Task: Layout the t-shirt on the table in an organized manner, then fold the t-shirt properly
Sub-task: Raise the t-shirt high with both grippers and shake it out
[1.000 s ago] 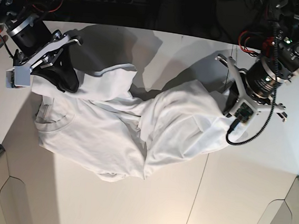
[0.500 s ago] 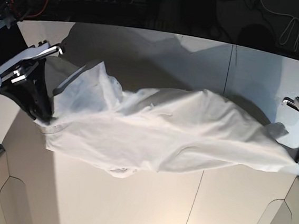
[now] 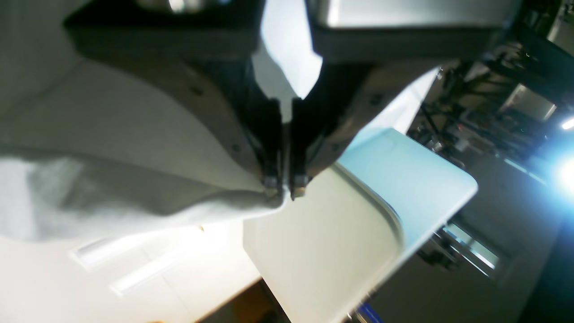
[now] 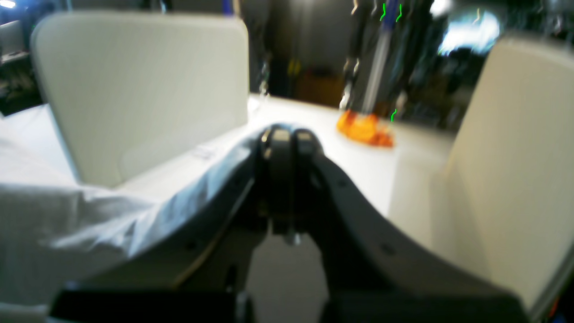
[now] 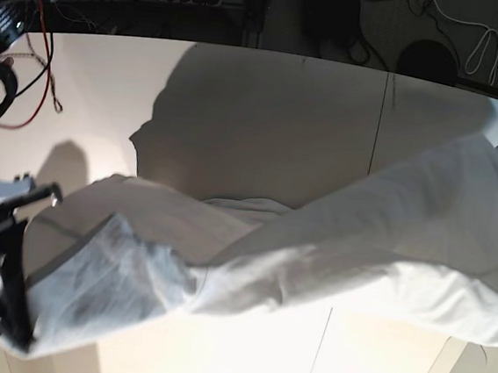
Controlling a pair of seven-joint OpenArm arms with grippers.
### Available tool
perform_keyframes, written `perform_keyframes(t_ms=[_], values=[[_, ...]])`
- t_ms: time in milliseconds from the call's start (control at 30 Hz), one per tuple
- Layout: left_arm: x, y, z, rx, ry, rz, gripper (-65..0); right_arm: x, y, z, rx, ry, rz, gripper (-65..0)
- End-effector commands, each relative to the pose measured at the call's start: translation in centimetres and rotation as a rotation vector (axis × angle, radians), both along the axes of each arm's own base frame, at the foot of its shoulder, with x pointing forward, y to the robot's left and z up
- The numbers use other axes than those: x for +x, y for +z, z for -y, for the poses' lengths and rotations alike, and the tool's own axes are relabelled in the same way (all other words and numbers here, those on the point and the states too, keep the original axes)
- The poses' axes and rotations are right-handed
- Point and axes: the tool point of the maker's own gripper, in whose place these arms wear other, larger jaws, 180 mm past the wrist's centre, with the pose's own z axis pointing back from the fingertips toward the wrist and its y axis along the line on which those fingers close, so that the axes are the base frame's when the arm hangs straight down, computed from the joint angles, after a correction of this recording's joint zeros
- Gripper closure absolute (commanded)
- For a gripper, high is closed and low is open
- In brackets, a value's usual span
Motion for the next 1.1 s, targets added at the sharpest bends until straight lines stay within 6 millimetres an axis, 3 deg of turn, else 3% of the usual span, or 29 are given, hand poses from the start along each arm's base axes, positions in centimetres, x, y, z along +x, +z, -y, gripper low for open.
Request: perform_keyframes(t_ms=[0,167,267,500,667,833,1067], values=[[-0.1,2.1,0.4,0.035,-0.015,0.067,0.0,-0.3,2.7,0.0,0.021,0.002,0.097,0.0],[-0.1,4.5,-0.7,0.042,0.046,0.166,0.0,0.1,7.1,0.2,0.029,-0.008,0.233,0.0],[-0.2,5.6,-1.1,0.029,0.067,0.208,0.0,0.2,8.3,0.2,0.024,-0.008,0.266,0.0],[-1.5,7.9,-3.0,0.004,0.145,0.306,0.0,-0.2,8.2,-0.6,0.013,0.046,0.265,0.0],[-3.6,10.6,-4.9,0.044,0.211,0.379,0.0,-0.3,8.5,-0.5,-0.01,0.048,0.274,0.0],[-4.8,13.1,-5.5,0.106,0.236,0.427,0.0,-0.4,9.5,-0.2,-0.021,0.04,0.312,0.0],[-3.9,12.7,-4.7,0.108,0.199,0.404,0.0,-0.2,10.6,0.4,-0.02,-0.009,0.355,0.0]])
